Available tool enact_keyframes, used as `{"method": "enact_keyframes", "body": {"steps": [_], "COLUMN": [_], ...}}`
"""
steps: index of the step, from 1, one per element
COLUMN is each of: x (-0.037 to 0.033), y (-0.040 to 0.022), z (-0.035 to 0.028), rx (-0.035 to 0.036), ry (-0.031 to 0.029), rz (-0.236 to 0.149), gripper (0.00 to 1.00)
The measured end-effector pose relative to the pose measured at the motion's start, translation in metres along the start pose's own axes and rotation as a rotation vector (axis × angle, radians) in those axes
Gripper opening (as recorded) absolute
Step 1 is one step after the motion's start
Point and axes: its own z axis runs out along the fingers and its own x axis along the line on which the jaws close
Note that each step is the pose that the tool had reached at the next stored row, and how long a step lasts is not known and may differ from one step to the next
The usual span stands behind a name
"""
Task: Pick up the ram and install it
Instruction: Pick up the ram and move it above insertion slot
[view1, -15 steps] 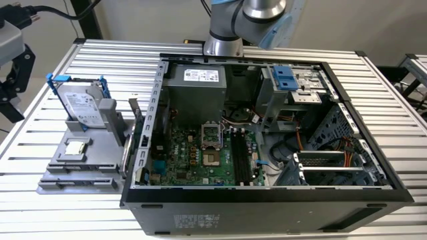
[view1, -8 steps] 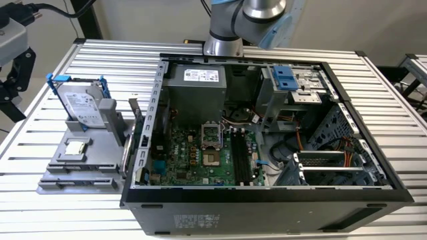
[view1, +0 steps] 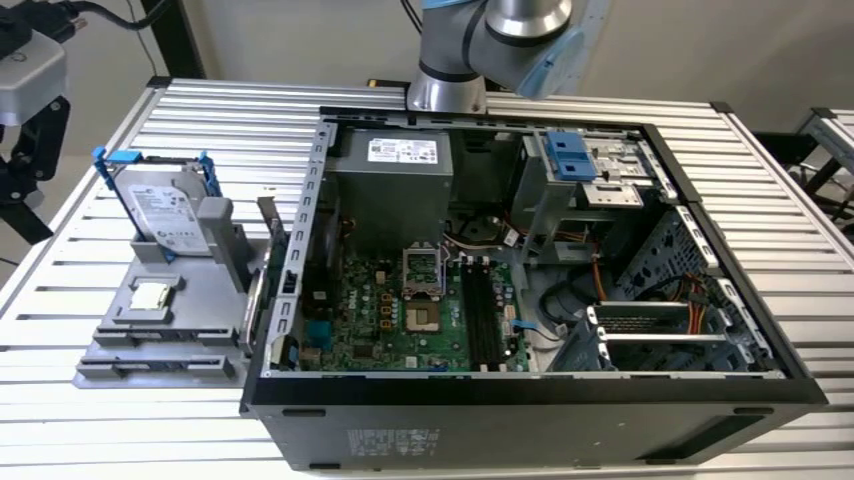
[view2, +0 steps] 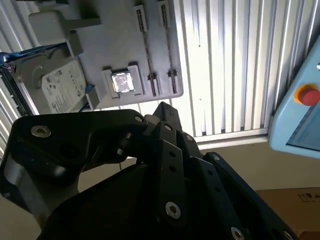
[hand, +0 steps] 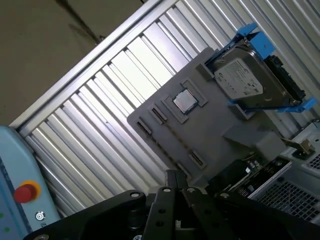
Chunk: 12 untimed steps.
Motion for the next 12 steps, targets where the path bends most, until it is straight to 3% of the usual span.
{"method": "enact_keyframes", "body": {"steps": [12], "x": [-0.0003], "y": [0.0002], "z": [0.0013], "rx": [-0.0026], "ry": [-0.0008], "rz": [-0.199], "gripper": [0.00]}}
